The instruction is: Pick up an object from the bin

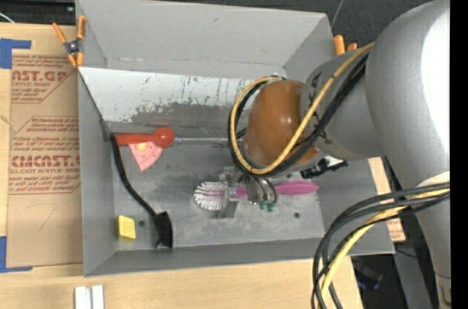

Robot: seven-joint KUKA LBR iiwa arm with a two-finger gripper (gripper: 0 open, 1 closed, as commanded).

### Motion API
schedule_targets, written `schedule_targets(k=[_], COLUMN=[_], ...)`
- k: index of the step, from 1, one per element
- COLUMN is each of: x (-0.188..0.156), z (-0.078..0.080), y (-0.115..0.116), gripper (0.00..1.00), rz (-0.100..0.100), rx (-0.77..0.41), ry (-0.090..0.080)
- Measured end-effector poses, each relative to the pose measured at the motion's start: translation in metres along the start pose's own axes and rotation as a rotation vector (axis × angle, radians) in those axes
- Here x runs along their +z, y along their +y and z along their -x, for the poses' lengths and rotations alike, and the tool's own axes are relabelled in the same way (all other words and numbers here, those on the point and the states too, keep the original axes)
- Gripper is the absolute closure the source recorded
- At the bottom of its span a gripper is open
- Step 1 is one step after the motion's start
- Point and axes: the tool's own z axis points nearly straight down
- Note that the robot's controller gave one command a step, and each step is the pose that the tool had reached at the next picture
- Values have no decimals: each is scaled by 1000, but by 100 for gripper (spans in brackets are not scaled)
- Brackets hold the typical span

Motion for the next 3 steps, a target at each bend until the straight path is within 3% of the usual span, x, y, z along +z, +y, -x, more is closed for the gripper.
schedule_targets(k=[2,3], x=[-2,-20], z=[0,-2], y=[0,0], gripper=[100,100], rz=[0,0], rx=[0,-1], ry=[-1,5])
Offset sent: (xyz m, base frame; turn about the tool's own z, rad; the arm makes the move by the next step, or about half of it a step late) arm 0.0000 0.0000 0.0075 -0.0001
